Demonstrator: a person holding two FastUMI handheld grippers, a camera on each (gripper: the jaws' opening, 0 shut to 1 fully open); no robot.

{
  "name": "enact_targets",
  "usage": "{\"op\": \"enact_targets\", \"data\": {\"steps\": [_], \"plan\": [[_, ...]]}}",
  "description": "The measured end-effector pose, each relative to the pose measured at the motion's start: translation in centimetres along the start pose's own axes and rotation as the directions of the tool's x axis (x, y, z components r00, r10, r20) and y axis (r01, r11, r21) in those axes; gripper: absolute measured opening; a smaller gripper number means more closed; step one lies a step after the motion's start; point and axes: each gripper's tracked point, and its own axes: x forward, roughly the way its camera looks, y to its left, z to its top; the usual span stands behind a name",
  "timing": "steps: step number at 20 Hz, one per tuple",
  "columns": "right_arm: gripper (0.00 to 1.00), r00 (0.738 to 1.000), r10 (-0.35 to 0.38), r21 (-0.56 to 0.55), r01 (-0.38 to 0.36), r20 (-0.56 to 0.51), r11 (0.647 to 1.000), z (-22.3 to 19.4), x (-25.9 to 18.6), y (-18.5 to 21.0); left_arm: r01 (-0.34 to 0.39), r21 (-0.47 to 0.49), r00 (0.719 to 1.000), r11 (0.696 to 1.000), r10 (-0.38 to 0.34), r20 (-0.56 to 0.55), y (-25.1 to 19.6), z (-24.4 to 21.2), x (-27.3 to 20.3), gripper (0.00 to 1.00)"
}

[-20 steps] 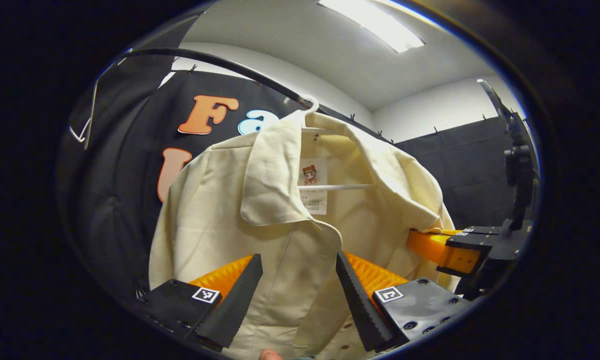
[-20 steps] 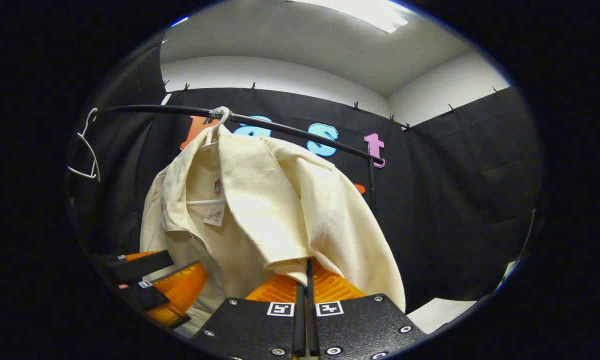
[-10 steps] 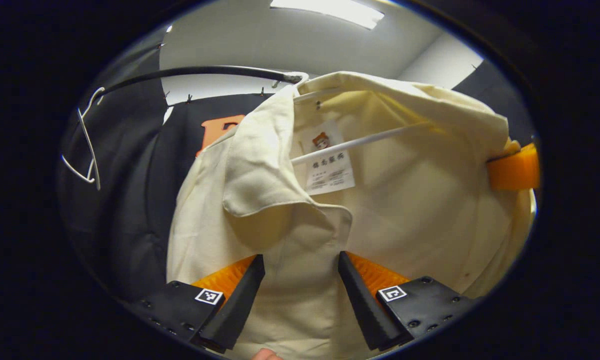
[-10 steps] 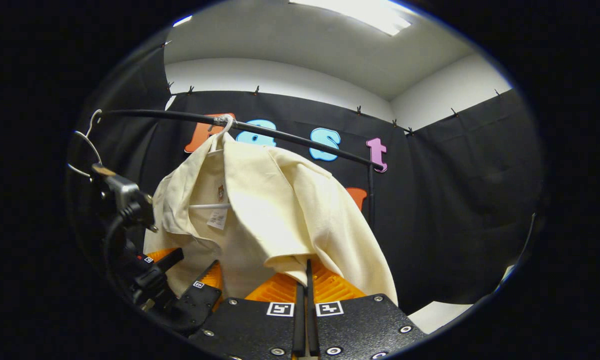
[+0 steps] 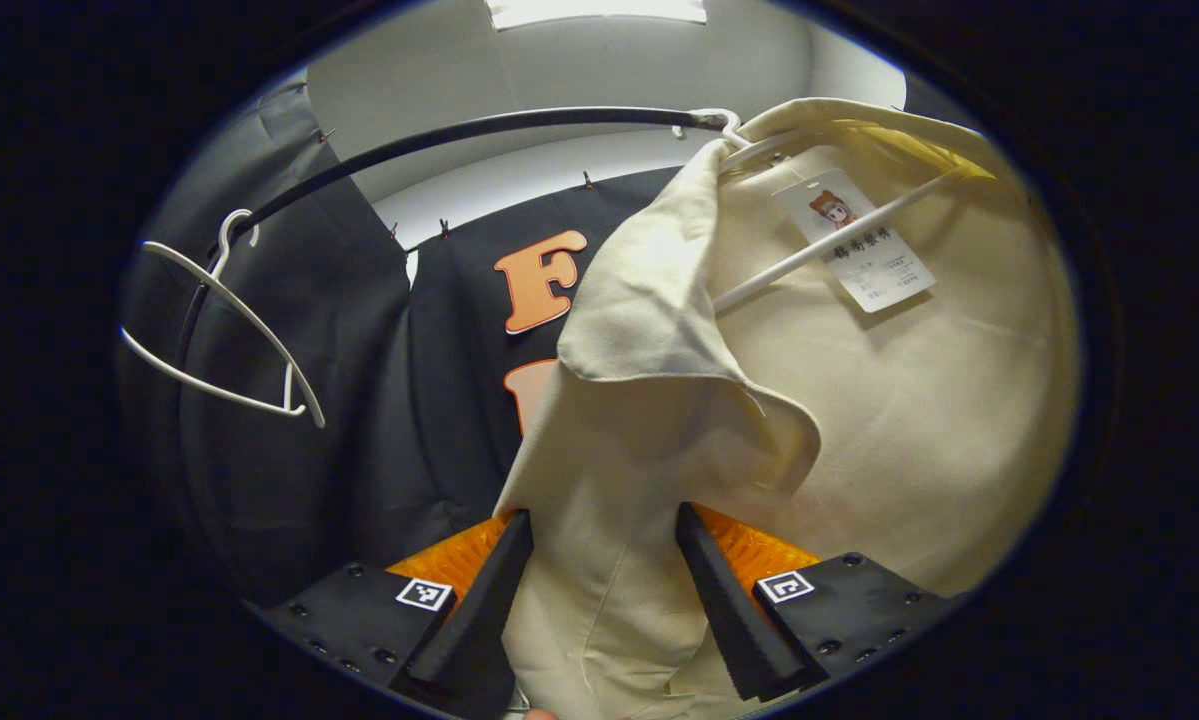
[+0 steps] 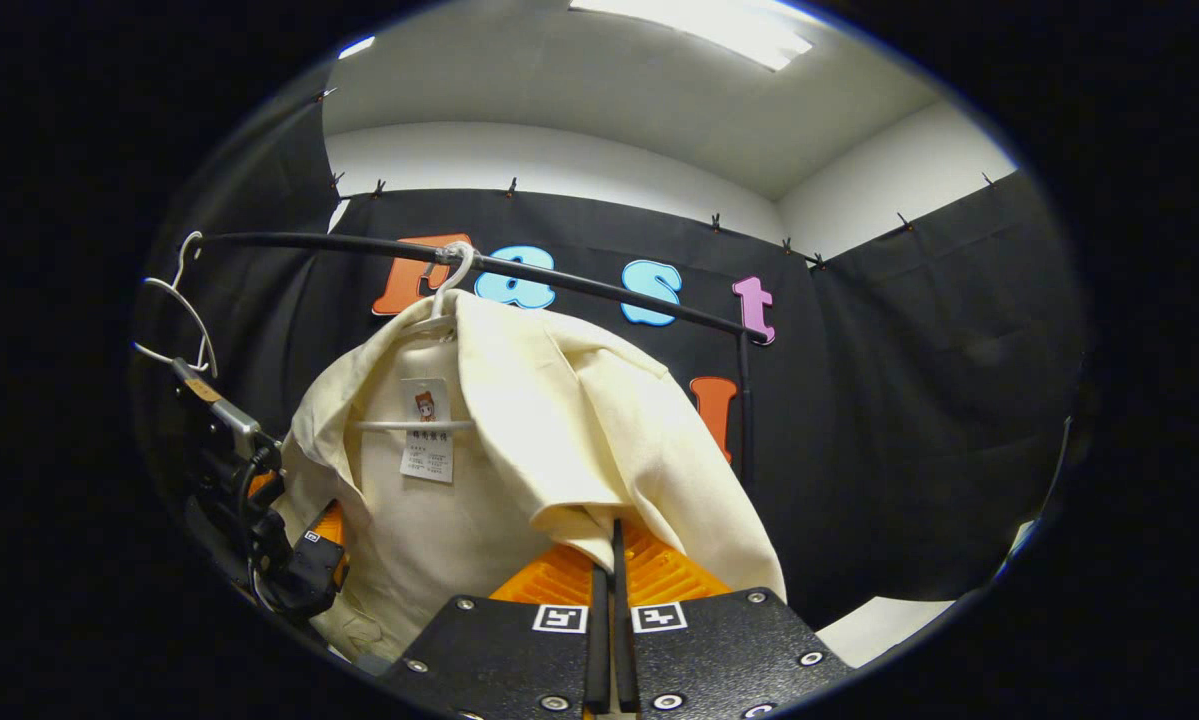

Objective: Grasp the clothes on the hanger with both hands and then place them into the laundry hamper below.

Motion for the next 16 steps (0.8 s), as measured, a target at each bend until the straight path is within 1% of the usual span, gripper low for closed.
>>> {"op": "enact_targets", "data": {"steps": [2, 3, 4, 6, 7, 8, 9, 10, 12, 14, 15, 16], "plan": [[0.02, 1.0, -0.012, -0.01, 0.012, 0.01, 1.0, 0.3, -0.1, 0.0, 0.08, -0.036, 0.997, 0.996, -0.08, -0.003, -1.3, -0.2, 0.1, 0.9], [0.02, 1.0, -0.016, -0.016, 0.016, 0.015, 1.0, 0.5, -0.1, 0.1, 0.113, -0.077, 0.994, 0.991, -0.114, -0.001, -1.6, 0.3, -0.2, 0.92], [0.02, 1.0, -0.021, -0.021, 0.022, 0.022, 1.0, 0.6, -0.1, 0.3, 0.158, -0.133, 0.987, 0.978, -0.158, 0.007, -2.5, 0.8, -1.1, 0.87], [0.02, 0.999, -0.031, -0.026, 0.032, 0.03, 0.999, 0.8, -0.1, 0.0, 0.216, -0.206, 0.976, 0.954, -0.214, 0.033, -3.4, 2.1, -2.8, 0.93], [0.02, 0.999, -0.035, -0.026, 0.035, 0.031, 0.999, 0.8, -0.2, -0.1, 0.247, -0.229, 0.969, 0.942, -0.242, 0.048, -3.9, 2.7, -3.7, 0.98], [0.02, 0.999, -0.038, -0.029, 0.038, 0.029, 0.999, 0.7, -0.2, -0.1, 0.279, -0.231, 0.96, 0.932, -0.272, 0.065, -4.6, 3.1, -4.5, 0.98], [0.02, 0.999, -0.04, -0.033, 0.041, 0.028, 0.999, 0.7, -0.2, 0.0, 0.3, -0.206, 0.954, 0.932, -0.29, 0.075, -5.2, 3.2, -5.0, 0.99], [0.02, 0.999, -0.04, -0.037, 0.041, 0.029, 0.998, 0.9, -0.1, 0.1, 0.304, -0.161, 0.952, 0.939, -0.295, 0.075, -5.7, 2.9, -5.6, 0.99], [0.02, 0.999, -0.039, -0.037, 0.04, 0.03, 0.999, 1.0, -0.2, 0.1, 0.307, -0.049, 0.951, 0.95, -0.304, 0.063, -6.7, 1.2, -6.3, 0.98], [0.02, 0.999, -0.036, -0.024, 0.037, 0.026, 0.999, 1.1, -0.2, 0.1, 0.313, 0.072, 0.947, 0.947, -0.317, 0.051, -8.3, -0.4, -6.6, 0.97], [0.02, 0.999, -0.036, -0.021, 0.036, 0.025, 0.999, 1.1, -0.3, 0.1, 0.303, 0.13, 0.949, 0.944, -0.311, 0.046, -8.7, -1.0, -6.5, 0.97], [0.02, 0.999, -0.034, -0.021, 0.035, 0.024, 0.999, 1.1, -0.1, 0.0, 0.277, 0.173, 0.957, 0.945, -0.288, 0.043, -8.8, -1.6, -6.2, 0.97]]}}
